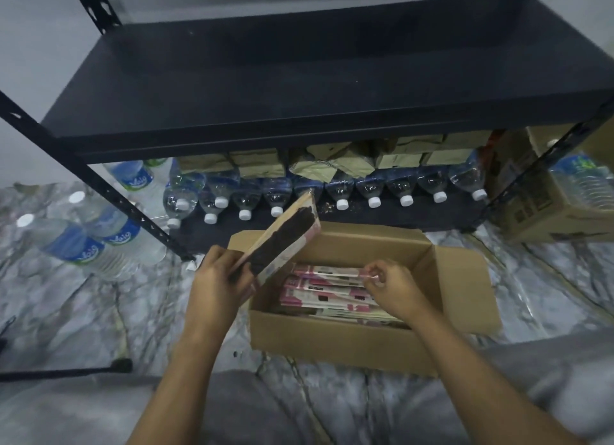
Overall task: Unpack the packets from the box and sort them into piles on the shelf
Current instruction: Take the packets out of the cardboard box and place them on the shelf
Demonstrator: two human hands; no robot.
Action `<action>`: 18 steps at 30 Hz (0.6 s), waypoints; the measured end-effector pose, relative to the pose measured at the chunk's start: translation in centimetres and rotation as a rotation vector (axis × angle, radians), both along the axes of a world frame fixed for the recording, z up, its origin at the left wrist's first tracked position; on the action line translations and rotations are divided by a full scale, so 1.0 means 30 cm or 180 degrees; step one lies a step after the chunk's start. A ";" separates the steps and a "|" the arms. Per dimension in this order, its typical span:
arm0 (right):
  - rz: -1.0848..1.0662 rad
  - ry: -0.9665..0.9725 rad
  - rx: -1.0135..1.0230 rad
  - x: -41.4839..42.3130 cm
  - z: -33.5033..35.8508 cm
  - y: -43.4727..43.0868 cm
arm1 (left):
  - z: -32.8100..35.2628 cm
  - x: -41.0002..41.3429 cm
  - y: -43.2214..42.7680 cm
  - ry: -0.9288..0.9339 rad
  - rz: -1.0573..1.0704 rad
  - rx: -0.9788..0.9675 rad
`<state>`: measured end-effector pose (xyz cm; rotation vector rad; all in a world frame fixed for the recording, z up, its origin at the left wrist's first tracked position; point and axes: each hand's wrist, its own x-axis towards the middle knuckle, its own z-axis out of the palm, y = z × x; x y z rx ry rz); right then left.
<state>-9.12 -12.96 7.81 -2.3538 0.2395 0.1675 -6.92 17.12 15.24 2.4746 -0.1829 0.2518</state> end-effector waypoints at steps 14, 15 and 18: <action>0.0907 0.0658 -0.1466 0.206 -0.351 0.065 | -0.139 0.028 0.034 0.0113 0.0079 0.0053; 0.0989 0.0626 -0.1543 0.212 -0.362 0.067 | -0.145 0.032 0.033 0.0145 0.0084 0.0046; 0.1249 0.0583 -0.1778 0.226 -0.379 0.070 | -0.157 0.046 0.028 0.0190 0.0109 0.0002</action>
